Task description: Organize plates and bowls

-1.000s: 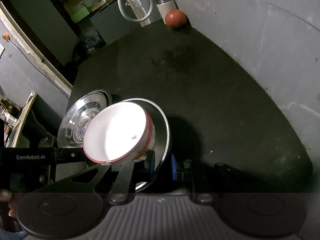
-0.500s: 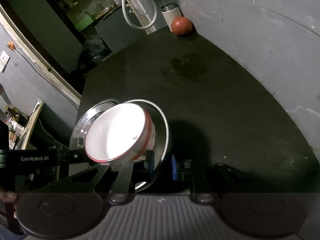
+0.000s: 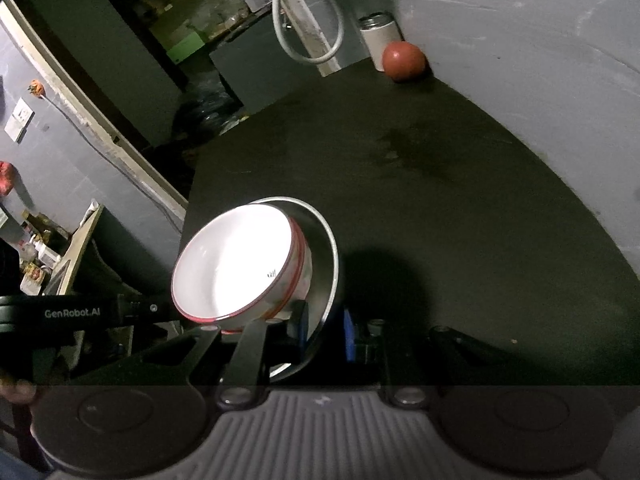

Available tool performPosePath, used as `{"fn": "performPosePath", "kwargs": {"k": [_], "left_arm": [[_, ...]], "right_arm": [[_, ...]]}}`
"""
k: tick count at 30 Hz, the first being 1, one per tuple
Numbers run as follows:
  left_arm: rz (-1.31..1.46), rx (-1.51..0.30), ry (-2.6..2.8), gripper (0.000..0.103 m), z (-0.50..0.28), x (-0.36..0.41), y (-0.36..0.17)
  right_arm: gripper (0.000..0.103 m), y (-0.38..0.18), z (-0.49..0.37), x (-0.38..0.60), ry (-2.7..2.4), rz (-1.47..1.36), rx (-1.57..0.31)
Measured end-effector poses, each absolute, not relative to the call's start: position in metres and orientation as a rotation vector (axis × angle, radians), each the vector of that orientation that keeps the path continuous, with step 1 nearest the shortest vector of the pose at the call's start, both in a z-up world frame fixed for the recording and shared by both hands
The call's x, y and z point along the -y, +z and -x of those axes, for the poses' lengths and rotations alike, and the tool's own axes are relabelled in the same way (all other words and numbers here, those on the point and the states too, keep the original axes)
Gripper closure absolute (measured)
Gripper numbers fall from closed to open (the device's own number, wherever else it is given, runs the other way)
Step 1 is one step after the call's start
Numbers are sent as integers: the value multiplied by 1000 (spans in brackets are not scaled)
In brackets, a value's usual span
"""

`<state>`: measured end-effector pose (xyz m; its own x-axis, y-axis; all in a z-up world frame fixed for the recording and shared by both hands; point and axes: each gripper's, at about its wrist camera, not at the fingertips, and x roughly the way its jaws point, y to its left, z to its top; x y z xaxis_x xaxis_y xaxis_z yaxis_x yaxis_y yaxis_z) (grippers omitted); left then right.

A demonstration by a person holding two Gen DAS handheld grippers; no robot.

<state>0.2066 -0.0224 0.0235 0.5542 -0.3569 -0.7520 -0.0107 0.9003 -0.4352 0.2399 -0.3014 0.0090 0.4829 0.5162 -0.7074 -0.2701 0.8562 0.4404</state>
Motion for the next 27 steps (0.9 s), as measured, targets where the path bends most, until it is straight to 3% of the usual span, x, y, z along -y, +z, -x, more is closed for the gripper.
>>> {"fn": "performPosePath", "kwargs": {"k": [27], "left_arm": [[440, -980, -164, 92, -217, -54, 20]], "right_arm": [[82, 6, -257, 218, 535, -267, -982]]}}
